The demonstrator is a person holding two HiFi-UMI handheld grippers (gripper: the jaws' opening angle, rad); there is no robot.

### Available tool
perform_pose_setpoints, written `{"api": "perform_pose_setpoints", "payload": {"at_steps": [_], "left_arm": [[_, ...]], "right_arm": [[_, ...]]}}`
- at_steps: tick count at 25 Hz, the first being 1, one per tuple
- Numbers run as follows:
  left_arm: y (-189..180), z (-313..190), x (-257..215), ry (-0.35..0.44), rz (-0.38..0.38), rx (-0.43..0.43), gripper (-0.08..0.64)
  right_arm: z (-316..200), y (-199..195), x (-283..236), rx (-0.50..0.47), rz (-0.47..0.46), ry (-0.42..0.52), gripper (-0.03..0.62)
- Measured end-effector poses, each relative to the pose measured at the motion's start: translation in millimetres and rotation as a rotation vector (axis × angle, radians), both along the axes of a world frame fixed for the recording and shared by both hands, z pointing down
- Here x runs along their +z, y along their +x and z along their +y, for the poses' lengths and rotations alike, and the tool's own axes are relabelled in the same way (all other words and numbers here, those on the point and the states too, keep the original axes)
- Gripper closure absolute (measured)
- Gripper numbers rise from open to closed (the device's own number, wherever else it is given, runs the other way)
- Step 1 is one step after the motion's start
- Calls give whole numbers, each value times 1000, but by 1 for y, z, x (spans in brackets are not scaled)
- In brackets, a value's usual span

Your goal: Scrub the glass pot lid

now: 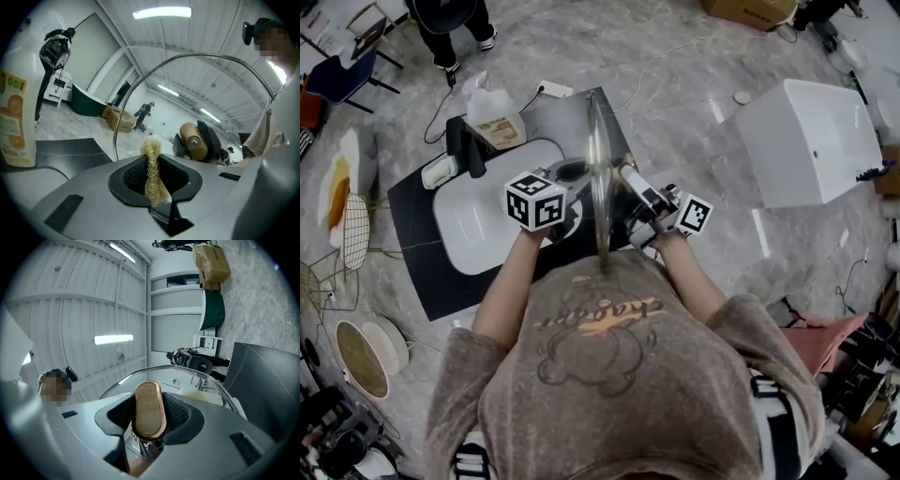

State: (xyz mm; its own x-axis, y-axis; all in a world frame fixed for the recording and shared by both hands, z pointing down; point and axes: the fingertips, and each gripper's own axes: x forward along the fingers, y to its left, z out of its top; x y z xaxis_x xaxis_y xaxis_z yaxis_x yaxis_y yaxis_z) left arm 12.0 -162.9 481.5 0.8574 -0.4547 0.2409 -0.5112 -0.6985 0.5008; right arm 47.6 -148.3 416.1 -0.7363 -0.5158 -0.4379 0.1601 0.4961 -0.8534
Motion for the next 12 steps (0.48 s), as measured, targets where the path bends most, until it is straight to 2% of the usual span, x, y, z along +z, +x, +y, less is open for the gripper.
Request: {"api": "perform_pose_setpoints", "payload": {"at_steps": [6,12], "left_arm": [[17,31,-2,-26,3,113,494],[25,61,-29,-14,30,201,494]], "right_arm": [[-10,11,-2,30,10,8,411],[-20,20,2,64,4,11,413]]}}
